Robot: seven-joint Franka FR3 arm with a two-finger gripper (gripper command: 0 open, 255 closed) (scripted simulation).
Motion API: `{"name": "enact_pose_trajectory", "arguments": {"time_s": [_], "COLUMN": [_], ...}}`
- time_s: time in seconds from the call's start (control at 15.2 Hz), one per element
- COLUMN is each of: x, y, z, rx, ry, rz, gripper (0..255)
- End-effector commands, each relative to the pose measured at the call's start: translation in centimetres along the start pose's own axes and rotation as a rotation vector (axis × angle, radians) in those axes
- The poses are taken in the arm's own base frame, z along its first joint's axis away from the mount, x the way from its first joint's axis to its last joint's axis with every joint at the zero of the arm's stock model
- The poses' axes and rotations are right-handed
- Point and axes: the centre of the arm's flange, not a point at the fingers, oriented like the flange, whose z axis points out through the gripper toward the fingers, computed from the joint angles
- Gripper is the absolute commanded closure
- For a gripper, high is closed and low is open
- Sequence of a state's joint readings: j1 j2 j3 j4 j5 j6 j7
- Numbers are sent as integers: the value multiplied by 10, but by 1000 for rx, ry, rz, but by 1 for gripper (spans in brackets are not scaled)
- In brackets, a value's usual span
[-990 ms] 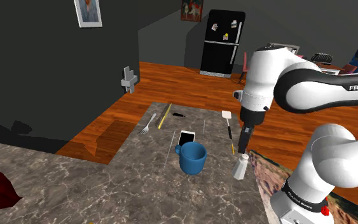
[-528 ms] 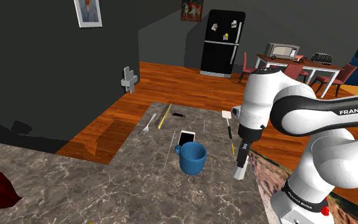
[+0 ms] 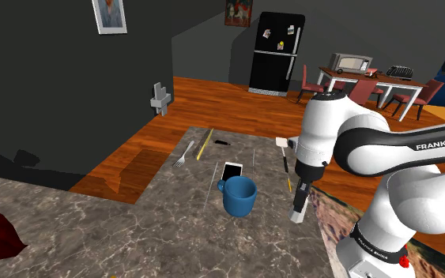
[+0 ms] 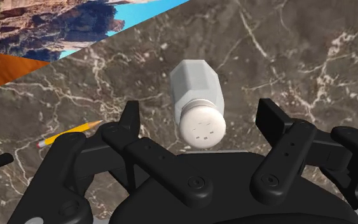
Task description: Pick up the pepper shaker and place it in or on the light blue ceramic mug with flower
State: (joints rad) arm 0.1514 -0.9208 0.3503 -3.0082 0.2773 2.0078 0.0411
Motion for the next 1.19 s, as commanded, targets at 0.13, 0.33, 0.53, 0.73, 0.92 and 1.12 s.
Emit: {"name": "enact_pose_trajectory", "arguments": {"time_s": [0.13, 0.33, 0.53, 0.73, 0.92, 1.12], "x": [0, 0, 0, 0, -1, -3], "y": [0, 0, 0, 0, 1, 1], "z": [0, 0, 0, 0, -16, -31], "rx": [0, 0, 0, 0, 0, 0], "ry": [0, 0, 0, 0, 0, 0], "rz": [0, 0, 0, 0, 0, 0], "gripper": [255, 255, 255, 255, 255, 255]}}
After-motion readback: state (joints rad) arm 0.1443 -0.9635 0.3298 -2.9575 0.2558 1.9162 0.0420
